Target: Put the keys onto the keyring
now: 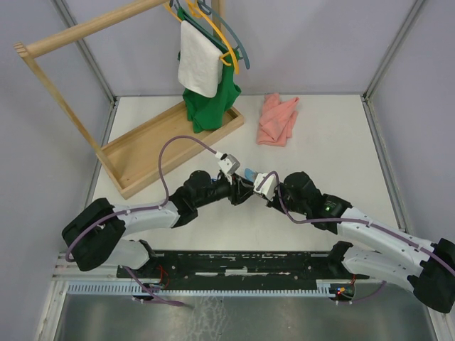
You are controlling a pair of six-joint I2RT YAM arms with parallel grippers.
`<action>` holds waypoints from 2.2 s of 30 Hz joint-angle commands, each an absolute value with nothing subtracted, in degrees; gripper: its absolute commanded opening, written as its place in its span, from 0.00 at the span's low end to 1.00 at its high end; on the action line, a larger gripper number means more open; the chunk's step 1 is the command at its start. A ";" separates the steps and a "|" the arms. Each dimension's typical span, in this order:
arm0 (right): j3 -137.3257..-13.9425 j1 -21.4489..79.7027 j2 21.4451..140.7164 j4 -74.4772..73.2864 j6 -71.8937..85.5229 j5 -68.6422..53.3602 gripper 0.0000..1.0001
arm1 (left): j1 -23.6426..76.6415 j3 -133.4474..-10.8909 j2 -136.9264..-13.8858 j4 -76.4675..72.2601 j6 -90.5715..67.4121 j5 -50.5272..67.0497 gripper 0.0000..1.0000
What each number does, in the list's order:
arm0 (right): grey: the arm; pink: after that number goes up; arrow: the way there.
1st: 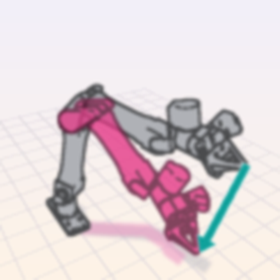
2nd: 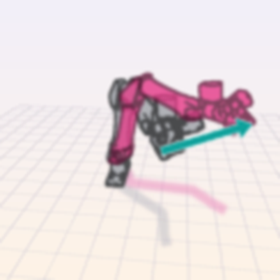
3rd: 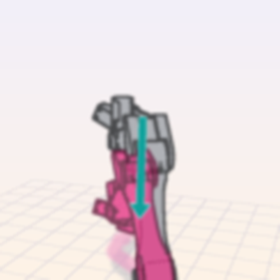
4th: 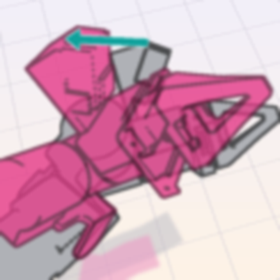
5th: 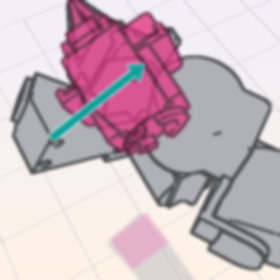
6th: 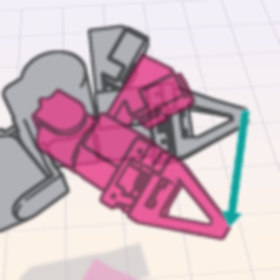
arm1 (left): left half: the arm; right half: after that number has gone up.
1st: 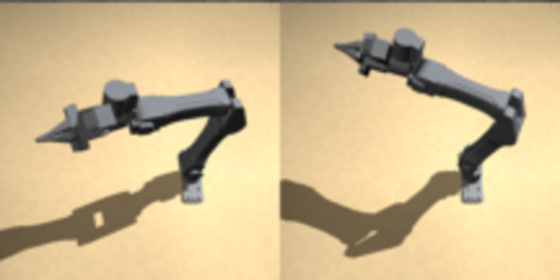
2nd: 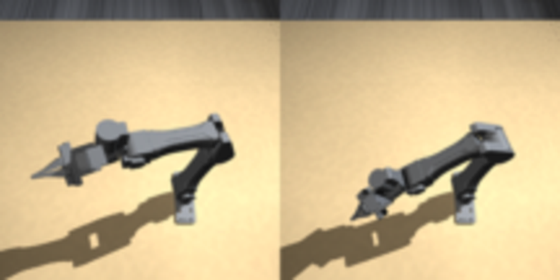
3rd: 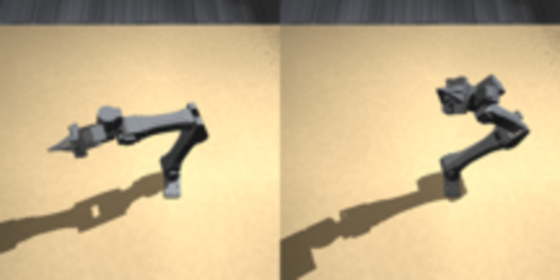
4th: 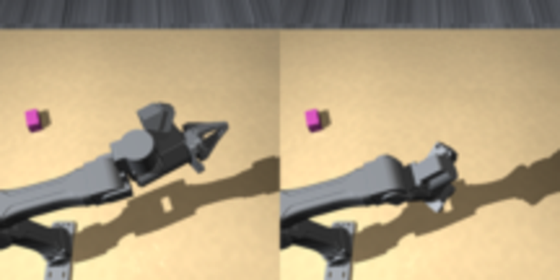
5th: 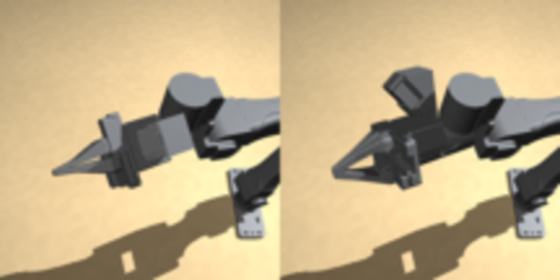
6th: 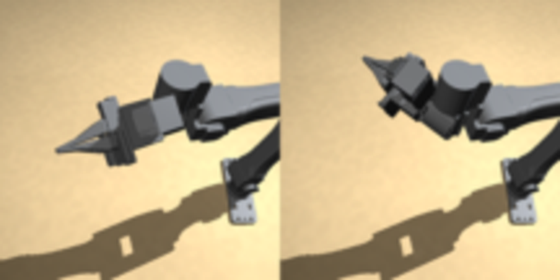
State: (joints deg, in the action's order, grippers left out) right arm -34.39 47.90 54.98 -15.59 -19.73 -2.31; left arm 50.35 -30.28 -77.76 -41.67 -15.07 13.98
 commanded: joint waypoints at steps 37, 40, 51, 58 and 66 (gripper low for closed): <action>-37.71 48.08 55.98 -11.72 -18.07 -2.81 0.01 | 50.51 -39.13 -84.19 -30.93 -34.27 15.91 0.31; -37.77 48.07 56.29 -11.08 -17.69 -2.89 0.01 | 50.47 -38.93 -84.49 -31.57 -35.06 16.14 0.24; -37.80 48.08 57.02 -9.47 -15.57 -2.42 0.01 | 50.49 -37.88 -84.60 -33.59 -38.75 16.17 0.29; -37.80 48.03 56.48 -9.38 -15.14 -2.28 0.01 | 50.47 -37.71 -85.81 -33.45 -39.37 16.12 0.29; -37.81 48.03 56.32 -8.90 -14.94 -2.88 0.01 | 50.44 -37.77 -86.51 -33.40 -38.19 14.91 0.15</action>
